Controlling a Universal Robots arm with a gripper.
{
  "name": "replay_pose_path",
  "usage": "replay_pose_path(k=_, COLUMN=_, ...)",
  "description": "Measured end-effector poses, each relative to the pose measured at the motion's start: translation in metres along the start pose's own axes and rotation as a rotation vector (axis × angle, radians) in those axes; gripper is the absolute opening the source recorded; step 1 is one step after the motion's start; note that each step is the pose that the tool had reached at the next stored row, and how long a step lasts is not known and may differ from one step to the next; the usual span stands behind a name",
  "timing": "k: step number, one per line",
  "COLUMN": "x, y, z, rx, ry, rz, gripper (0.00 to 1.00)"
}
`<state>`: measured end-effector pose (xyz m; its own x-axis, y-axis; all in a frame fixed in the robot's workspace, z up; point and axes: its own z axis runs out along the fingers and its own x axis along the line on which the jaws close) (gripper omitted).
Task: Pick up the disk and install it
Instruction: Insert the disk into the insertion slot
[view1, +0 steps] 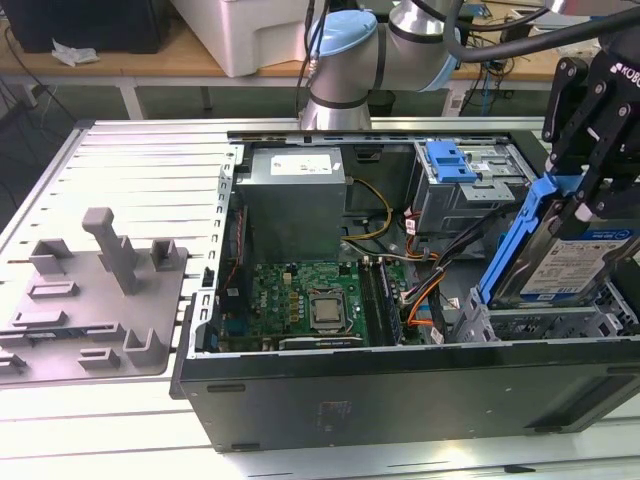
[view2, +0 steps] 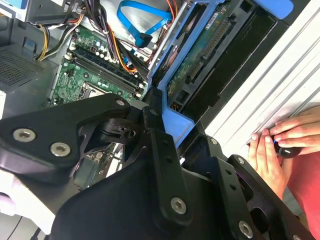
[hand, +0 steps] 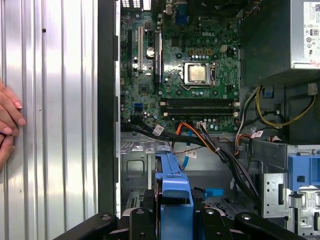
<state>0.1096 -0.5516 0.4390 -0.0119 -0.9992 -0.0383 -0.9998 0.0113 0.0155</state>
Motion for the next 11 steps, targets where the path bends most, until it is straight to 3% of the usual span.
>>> replay_pose_path(k=11, x=0.0001, y=-0.0001, z=0.0023, rx=0.0000, ry=-0.0002, rz=0.000, gripper=0.37)
